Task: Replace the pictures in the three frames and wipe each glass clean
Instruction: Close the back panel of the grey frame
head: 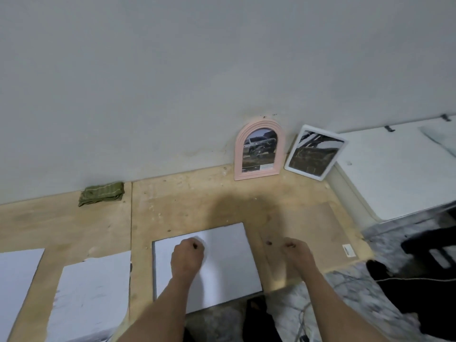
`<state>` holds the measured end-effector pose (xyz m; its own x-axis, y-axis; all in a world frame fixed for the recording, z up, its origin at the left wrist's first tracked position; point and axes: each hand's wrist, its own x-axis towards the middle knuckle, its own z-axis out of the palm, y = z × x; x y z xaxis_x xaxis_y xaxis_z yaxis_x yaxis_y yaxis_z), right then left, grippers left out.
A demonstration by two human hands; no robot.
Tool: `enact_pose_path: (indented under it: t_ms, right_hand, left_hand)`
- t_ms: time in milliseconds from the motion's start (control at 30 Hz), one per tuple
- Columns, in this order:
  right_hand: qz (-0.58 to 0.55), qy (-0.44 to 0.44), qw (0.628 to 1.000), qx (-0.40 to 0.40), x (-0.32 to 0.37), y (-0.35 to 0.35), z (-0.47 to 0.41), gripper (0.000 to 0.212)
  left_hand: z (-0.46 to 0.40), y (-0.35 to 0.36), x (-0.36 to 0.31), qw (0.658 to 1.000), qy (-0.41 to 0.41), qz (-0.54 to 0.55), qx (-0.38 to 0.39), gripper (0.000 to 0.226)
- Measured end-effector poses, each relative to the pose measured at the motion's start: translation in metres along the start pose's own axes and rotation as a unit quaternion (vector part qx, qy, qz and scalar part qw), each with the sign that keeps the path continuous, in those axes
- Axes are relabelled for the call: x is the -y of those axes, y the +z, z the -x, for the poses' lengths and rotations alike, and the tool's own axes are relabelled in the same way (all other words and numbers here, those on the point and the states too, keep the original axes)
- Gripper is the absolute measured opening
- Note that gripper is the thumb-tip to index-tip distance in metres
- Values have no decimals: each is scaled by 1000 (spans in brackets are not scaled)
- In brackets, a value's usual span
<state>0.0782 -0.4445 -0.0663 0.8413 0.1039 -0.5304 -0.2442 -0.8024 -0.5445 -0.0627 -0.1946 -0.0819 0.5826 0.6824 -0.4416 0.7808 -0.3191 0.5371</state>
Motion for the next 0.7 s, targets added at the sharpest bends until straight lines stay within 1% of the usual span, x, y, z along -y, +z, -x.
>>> enact_pose_path:
  t_ms: [67, 100, 167, 200, 267, 333, 400, 467, 533, 600, 633, 667, 700]
  right_hand:
    - [11, 15, 1000, -3, -10, -15, -10, 14]
    - [17, 23, 1000, -4, -18, -25, -19, 13]
    - [27, 43, 999, -9, -36, -47, -38, 5]
    - [28, 52, 998, -12, -44, -58, -47, 6]
    - [47, 75, 996, -11, -66, -82, -70, 13]
    - [82, 108, 991, -14, -87, -100, -95, 21]
    - [121, 145, 982, -19, -99, -113, -111, 33]
    - [140, 169, 975, -31, -99, -125, -115, 43]
    - [109, 187, 975, -39, -100, -133, -119, 49]
    - [60, 208, 976, -38, -121, -135, -137, 54]
    - [35, 213, 976, -36, -140, -135, -152, 53]
    - [2, 207, 978, -36, -153, -135, -165, 46]
    - [-31, 202, 978, -33, -157, -138, -166, 36]
  left_hand:
    - [3, 16, -26, 999, 12, 5, 36, 30]
    - [3, 27, -42, 998, 20, 9, 60, 26]
    - [2, 52, -72, 993, 24, 20, 116, 20]
    - [1, 64, -85, 989, 20, 23, 145, 19]
    - [-2, 93, -111, 981, 4, 23, 190, 25]
    - [-2, 119, -135, 976, -11, 2, 217, 35]
    - [4, 130, -156, 972, -19, -31, 230, 32]
    - [4, 143, -169, 974, -29, -58, 216, 33]
    - [5, 149, -175, 978, -63, -50, 194, 38]
    - [8, 149, -174, 976, -91, -17, 195, 43]
    - [7, 150, -170, 974, -107, 7, 200, 47]
    - [6, 148, -167, 971, -124, 30, 202, 50]
    - [6, 146, -164, 968, -138, 60, 202, 46]
